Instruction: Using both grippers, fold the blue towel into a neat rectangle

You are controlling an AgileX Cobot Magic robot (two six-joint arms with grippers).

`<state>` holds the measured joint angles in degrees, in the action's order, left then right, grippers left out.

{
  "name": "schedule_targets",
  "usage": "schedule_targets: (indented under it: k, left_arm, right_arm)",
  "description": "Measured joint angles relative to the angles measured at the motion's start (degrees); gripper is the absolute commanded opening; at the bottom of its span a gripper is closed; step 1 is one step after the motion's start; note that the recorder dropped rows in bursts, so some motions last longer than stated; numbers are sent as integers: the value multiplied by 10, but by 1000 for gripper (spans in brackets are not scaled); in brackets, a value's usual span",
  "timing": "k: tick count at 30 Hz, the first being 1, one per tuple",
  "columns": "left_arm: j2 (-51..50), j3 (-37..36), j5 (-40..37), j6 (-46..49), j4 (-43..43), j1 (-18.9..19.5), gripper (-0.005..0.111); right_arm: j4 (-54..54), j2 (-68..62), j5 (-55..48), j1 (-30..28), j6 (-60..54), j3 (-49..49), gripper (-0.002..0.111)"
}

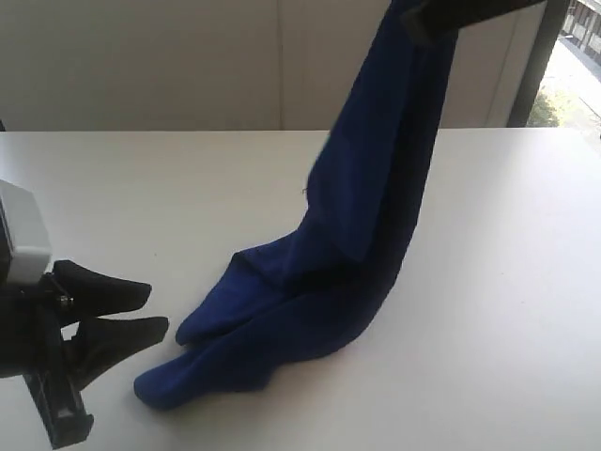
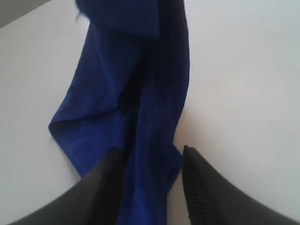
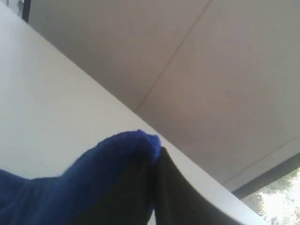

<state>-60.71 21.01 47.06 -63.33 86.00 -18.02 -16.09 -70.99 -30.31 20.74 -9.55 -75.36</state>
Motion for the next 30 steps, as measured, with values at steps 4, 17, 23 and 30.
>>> schedule_targets:
  k: [4,17,23,30]
  left_arm:
    - [-3,0,-67,4,1,-57,47]
    - [-103,0,-340,103,78,-213,61]
    - [-143,8,-366,188,63,-218,61]
    - [-207,62,-338,272,42,-218,61]
  right_arm:
    - [-47,30,-21,0,59,-30,0]
    - [-112,39,-73,0,148,-102,0]
    - [-132,39,-77,0,173,-103,0]
    - [-137,39,-90,0,175,-103,0]
